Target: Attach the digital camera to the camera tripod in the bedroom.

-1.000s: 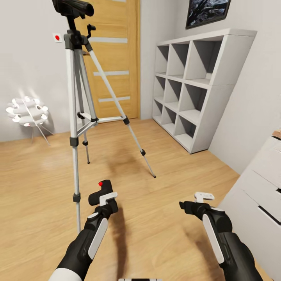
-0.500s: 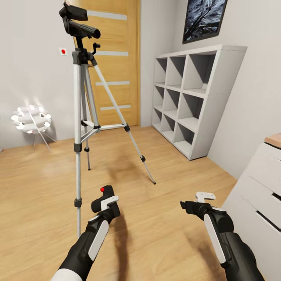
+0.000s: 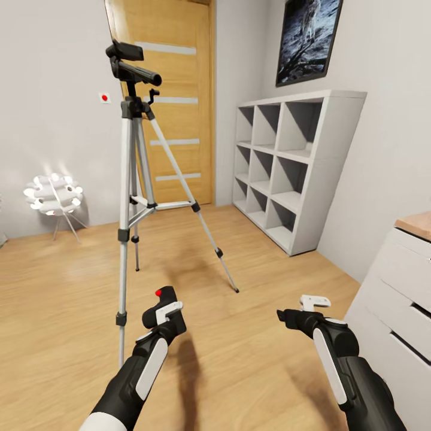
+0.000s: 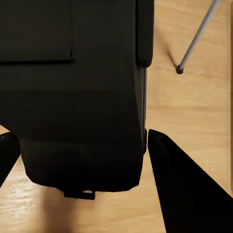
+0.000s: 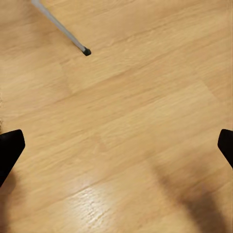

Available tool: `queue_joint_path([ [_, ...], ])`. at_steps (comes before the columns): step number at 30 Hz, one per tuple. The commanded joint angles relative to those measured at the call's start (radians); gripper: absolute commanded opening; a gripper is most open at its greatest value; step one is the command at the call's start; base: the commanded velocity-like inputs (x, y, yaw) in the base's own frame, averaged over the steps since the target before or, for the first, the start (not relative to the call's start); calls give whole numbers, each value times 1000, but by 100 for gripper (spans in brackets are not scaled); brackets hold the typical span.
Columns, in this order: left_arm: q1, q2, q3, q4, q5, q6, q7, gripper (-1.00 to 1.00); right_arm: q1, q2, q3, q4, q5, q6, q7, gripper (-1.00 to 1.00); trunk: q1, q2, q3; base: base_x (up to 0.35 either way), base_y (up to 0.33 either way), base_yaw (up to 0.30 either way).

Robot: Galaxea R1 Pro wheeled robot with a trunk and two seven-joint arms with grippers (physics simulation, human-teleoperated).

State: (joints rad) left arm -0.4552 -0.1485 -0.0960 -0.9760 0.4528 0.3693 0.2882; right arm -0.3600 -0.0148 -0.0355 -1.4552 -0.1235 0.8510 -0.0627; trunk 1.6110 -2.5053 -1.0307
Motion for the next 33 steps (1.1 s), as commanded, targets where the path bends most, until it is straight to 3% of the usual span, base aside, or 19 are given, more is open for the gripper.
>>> queue_joint_path([
  [1, 0, 0, -2, -2, 9, 4, 7, -100, -1, 0, 0, -1, -10, 4, -6, 100, -1, 0, 3, 0, 0, 0],
  [24, 0, -3, -2, -6, 9, 15, 6, -100, -1, 0, 1, 1, -15, 5, -3, 100, -11, 5, 92, 0, 0, 0],
  [29, 0, -3, -5, -9, 9, 18, 6, -100, -1, 0, 1, 1, -16, 5, -3, 100, -30, 40, 108, 0, 0, 0],
  [33, 0, -3, -29, -15, 8, 29, 5, -100, -1, 0, 2, 1, -15, 5, -3, 100, -45, 68, 120, 0, 0, 0],
])
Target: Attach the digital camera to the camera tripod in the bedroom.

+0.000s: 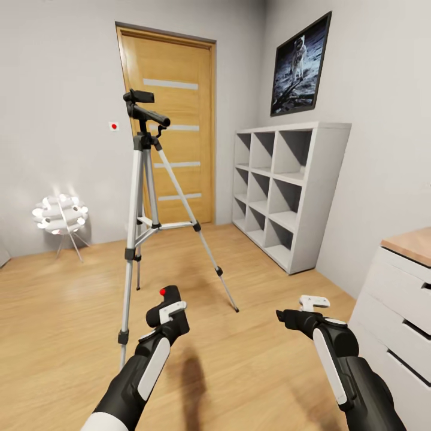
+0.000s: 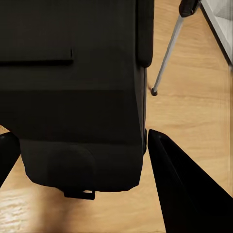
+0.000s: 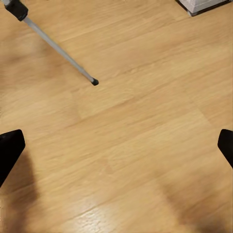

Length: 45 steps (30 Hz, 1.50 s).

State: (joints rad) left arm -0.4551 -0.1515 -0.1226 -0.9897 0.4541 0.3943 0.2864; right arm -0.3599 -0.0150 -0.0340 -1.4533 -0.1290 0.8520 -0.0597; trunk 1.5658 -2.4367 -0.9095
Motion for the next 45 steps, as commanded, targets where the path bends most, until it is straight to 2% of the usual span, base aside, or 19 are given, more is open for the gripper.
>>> queue_joint_path([
  [1, 0, 1, -11, -3, 7, 9, 7, -100, -1, 0, 0, -1, -10, 4, -6, 100, -4, 7, 2, 0, 0, 0],
  [8, 0, 1, -129, -13, 7, 115, 7, -100, -1, 0, 0, -1, -8, 4, -6, 100, -31, 56, 24, 0, 0, 0],
  [9, 0, 2, -159, -20, 7, 145, 7, -100, -1, 0, 0, -1, -8, 3, -6, 100, -35, 63, 27, 0, 0, 0],
  [14, 0, 6, -199, -44, 8, 191, 7, -100, -1, 0, 1, -1, -8, 2, -6, 100, -54, 98, 43, 0, 0, 0],
  [21, 0, 8, -215, -56, 10, 211, 7, -100, -1, 0, 0, -1, -6, 1, -6, 100, -81, 147, 65, 0, 0, 0],
  [45, 0, 10, -219, -55, 9, 208, 13, -100, -1, -1, 0, 0, -5, 2, -6, 100, -173, 315, 140, 0, 0, 0],
])
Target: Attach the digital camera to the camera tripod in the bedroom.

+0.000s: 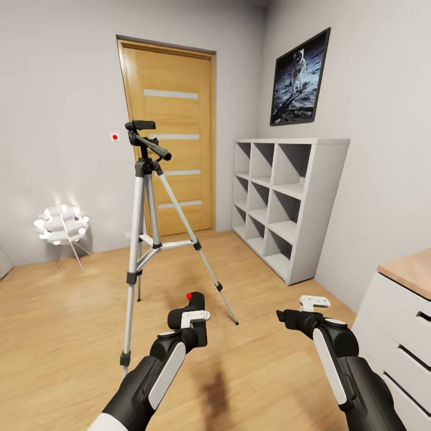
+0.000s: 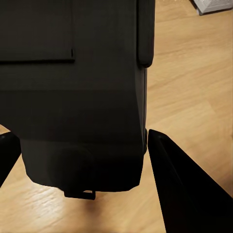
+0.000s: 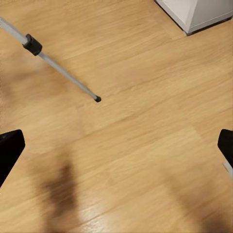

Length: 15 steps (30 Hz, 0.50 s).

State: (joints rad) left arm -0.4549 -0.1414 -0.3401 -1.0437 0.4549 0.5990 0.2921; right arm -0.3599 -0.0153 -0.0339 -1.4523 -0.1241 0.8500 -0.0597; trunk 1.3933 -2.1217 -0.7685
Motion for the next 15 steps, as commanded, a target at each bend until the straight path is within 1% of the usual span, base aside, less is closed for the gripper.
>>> queue_joint_path([
  [1, -1, 1, -2, -1, 8, 3, 7, -100, -1, 0, 0, -1, -10, 4, -6, 100, -4, 7, 2, 0, 0, 0],
  [15, -1, 0, -1, 2, 8, 2, 8, -100, -1, 0, 0, -1, -14, 1, -6, 100, -58, 105, 46, 0, 0, 0],
])
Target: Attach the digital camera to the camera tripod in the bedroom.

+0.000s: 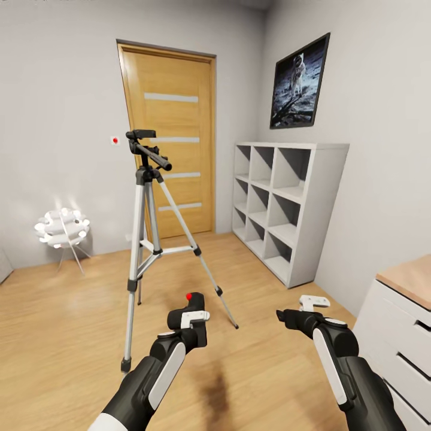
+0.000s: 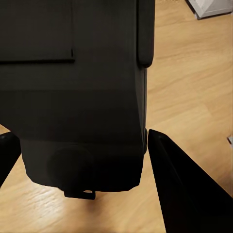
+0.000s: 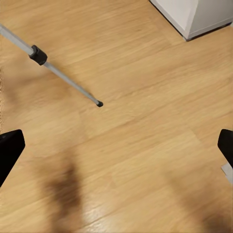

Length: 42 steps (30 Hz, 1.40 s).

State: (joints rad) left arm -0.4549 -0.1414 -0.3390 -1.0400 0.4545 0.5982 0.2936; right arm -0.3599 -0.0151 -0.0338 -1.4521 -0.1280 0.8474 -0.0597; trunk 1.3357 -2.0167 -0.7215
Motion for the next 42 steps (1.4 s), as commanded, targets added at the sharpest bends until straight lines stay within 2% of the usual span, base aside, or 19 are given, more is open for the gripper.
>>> queue_joint_path([
  [1, -1, 0, -2, -1, 9, 3, 7, -100, -1, 0, 0, -1, -11, 5, -6, 100, -4, 7, 2, 0, 0, 0],
  [42, -1, 0, 0, 1, 8, 2, 10, -100, -1, 0, 1, 13, -7, 2, -6, 100, -161, 294, 131, 0, 0, 0],
])
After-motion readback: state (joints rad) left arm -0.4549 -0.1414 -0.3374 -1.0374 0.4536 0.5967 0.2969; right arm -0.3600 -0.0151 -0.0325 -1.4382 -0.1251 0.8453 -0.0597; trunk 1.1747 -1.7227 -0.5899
